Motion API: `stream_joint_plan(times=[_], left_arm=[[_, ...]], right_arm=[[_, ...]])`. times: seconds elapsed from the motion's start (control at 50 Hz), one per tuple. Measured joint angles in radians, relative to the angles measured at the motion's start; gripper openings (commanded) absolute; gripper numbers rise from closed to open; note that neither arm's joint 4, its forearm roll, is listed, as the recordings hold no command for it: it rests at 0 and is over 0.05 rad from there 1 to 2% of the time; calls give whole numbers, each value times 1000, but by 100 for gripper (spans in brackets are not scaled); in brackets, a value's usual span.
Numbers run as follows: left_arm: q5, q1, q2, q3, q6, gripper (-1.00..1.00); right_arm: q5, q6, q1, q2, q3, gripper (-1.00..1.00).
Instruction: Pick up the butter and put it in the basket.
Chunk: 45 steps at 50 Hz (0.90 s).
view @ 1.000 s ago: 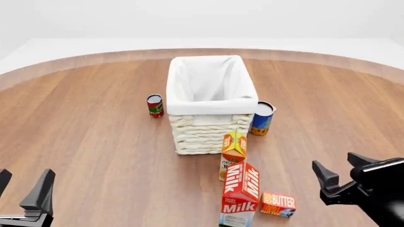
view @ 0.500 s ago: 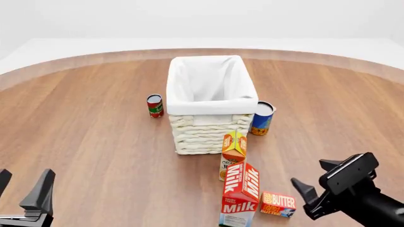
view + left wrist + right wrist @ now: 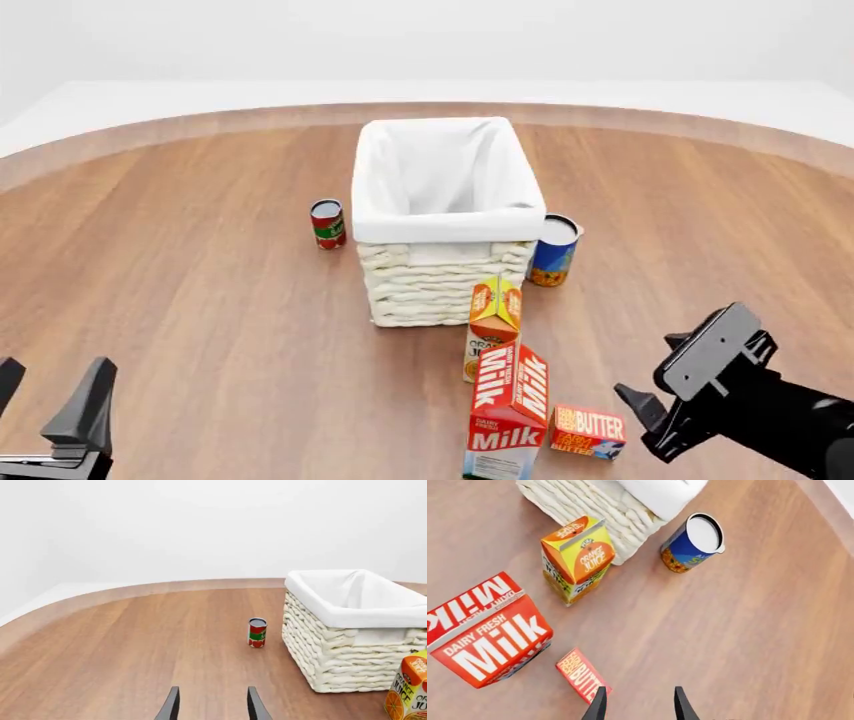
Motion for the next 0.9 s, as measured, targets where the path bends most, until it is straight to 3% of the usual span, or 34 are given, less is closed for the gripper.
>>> stream_joint_plan(times=[0.62,0.9], left_arm=[[0,0,0,0,0,100],[0,0,0,0,0,100]], right_arm=[[192,-168,2,-8,-44,100],[220,-206,35,18,-49,100]])
